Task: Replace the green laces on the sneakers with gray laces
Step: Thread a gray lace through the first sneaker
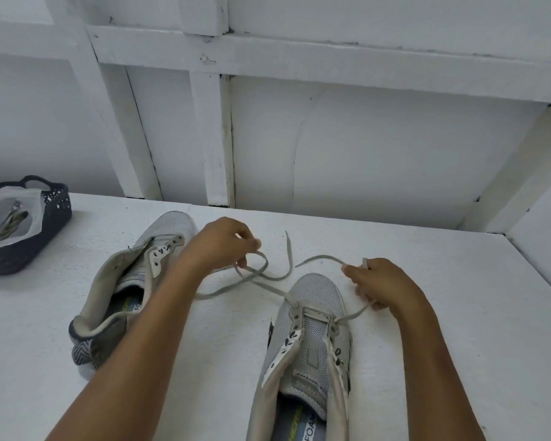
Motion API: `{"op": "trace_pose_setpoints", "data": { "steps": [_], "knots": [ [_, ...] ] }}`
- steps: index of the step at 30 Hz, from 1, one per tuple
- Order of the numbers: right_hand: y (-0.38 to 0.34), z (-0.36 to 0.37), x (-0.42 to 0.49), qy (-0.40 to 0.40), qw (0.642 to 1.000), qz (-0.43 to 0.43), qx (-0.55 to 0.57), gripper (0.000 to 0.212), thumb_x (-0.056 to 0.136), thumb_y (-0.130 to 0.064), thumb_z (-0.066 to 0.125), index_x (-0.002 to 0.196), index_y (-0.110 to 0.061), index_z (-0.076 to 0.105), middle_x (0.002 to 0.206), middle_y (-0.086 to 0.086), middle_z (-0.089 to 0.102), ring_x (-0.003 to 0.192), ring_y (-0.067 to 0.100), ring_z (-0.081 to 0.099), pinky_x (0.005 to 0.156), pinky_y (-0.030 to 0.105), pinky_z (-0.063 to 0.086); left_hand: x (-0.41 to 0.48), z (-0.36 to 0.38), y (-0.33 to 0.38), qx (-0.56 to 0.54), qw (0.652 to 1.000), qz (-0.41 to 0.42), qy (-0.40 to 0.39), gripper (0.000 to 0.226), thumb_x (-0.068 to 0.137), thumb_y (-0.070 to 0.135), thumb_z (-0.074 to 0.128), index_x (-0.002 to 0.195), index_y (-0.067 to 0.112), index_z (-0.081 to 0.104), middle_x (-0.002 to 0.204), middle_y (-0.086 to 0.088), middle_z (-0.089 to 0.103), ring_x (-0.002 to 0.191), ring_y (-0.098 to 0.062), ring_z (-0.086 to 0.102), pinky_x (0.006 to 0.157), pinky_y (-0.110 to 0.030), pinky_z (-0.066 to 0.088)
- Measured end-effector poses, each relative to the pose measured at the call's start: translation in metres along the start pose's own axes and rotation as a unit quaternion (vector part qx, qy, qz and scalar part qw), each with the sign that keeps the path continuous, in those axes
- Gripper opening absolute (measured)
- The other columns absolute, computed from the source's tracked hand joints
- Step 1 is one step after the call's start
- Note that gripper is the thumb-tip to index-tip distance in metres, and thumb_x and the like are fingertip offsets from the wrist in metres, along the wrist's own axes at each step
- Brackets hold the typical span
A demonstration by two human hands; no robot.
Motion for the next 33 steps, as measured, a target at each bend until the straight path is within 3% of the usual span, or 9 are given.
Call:
{"op": "trace_pose_setpoints", "data": {
  "steps": [3, 6, 12, 18, 22, 25, 28, 30, 33],
  "knots": [
    [-0.008, -0.011, 0.004, 0.104, 0.977, -0.004, -0.188, 0.041, 0.094, -0.045, 0.056, 0.117, -0.011, 0.062, 0.113, 0.009, 0.064, 0.108, 0.028, 0.058, 0.083, 0.033, 0.043, 0.011, 0.009, 0.004, 0.172, 0.983, 0.034, 0.061, 0.016, 0.092, 0.034, 0.060, 0.102, 0.026, 0.070, 0.103, 0.003, 0.070, 0.092, -0.017, 0.064, 0.079, -0.030, 0.050],
    [-0.032, -0.007, 0.005, 0.163, 0.962, -0.080, -0.202, 0.037, 0.094, -0.036, 0.059, 0.125, -0.016, 0.058, 0.128, 0.011, 0.056, 0.123, 0.033, 0.045, 0.094, 0.038, 0.040, 0.025, 0.023, 0.016, 0.192, 0.975, 0.079, 0.078, 0.025, 0.094, 0.037, 0.058, 0.115, 0.026, 0.067, 0.117, -0.001, 0.060, 0.105, -0.022, 0.061, 0.085, -0.031, 0.046],
    [-0.056, 0.031, 0.020, 0.091, 0.937, -0.234, -0.244, 0.042, 0.090, -0.033, 0.067, 0.131, -0.034, 0.059, 0.147, -0.002, 0.044, 0.138, 0.024, 0.028, 0.107, 0.037, 0.028, 0.051, 0.059, 0.031, 0.234, 0.966, 0.097, 0.049, 0.030, 0.096, 0.043, 0.054, 0.110, 0.019, 0.066, 0.117, -0.005, 0.061, 0.107, -0.026, 0.059, 0.080, -0.031, 0.041],
    [-0.053, 0.037, 0.036, 0.027, 0.941, -0.239, -0.238, 0.014, 0.089, -0.038, 0.070, 0.101, -0.032, 0.072, 0.131, -0.005, 0.056, 0.126, 0.022, 0.039, 0.099, 0.035, 0.033, 0.065, 0.082, 0.028, 0.246, 0.966, 0.074, 0.034, 0.030, 0.095, 0.037, 0.057, 0.112, 0.012, 0.061, 0.114, -0.008, 0.063, 0.102, -0.028, 0.061, 0.078, -0.032, 0.044],
    [-0.048, 0.038, 0.042, 0.071, 0.956, -0.239, -0.152, 0.005, 0.094, -0.028, 0.064, 0.092, -0.025, 0.068, 0.097, -0.011, 0.062, 0.110, 0.023, 0.050, 0.093, 0.036, 0.039, 0.066, 0.083, 0.028, 0.222, 0.971, 0.083, 0.045, 0.017, 0.098, 0.024, 0.050, 0.094, 0.011, 0.060, 0.101, -0.010, 0.065, 0.091, -0.028, 0.061, 0.068, -0.030, 0.040],
    [-0.045, 0.025, 0.038, 0.156, 0.963, -0.222, -0.003, 0.010, 0.095, -0.021, 0.063, 0.086, -0.022, 0.060, 0.078, -0.015, 0.063, 0.091, 0.018, 0.062, 0.084, 0.034, 0.049, 0.061, 0.077, 0.030, 0.108, 0.987, 0.104, 0.051, 0.021, 0.099, 0.025, 0.051, 0.087, 0.008, 0.055, 0.089, -0.006, 0.067, 0.083, -0.026, 0.061, 0.064, -0.033, 0.041],
    [-0.049, 0.013, 0.034, 0.148, 0.960, -0.185, 0.152, 0.007, 0.094, -0.019, 0.062, 0.088, -0.022, 0.065, 0.079, -0.012, 0.075, 0.078, 0.009, 0.067, 0.066, 0.024, 0.050, 0.051, 0.064, 0.039, -0.102, 0.987, 0.113, 0.055, 0.007, 0.093, 0.023, 0.064, 0.091, 0.017, 0.061, 0.081, 0.002, 0.071, 0.080, -0.017, 0.066, 0.072, -0.032, 0.050],
    [-0.054, 0.008, 0.029, 0.123, 0.948, -0.168, 0.241, 0.006, 0.094, -0.021, 0.063, 0.094, -0.024, 0.068, 0.082, -0.016, 0.076, 0.083, 0.003, 0.069, 0.070, 0.023, 0.051, 0.043, 0.058, 0.048, -0.225, 0.967, 0.114, 0.045, 0.016, 0.089, 0.019, 0.071, 0.101, 0.023, 0.061, 0.079, 0.005, 0.074, 0.082, -0.013, 0.069, 0.080, -0.029, 0.053],
    [-0.064, 0.003, 0.018, 0.086, 0.923, -0.172, 0.332, 0.007, 0.094, -0.020, 0.066, 0.096, -0.017, 0.072, 0.084, -0.009, 0.077, 0.091, -0.001, 0.069, 0.082, 0.022, 0.049, 0.031, 0.052, 0.060, -0.314, 0.940, 0.121, 0.059, 0.022, 0.088, 0.015, 0.072, 0.109, 0.022, 0.066, 0.081, -0.002, 0.075, 0.084, -0.016, 0.071, 0.085, -0.029, 0.055]
  ]
}}
Point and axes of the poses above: each hand's wrist, its own x-axis towards the middle knuckle, its own z-axis out of the palm, y = z × x, the point moved 5 cm from there along x, towards the middle knuckle
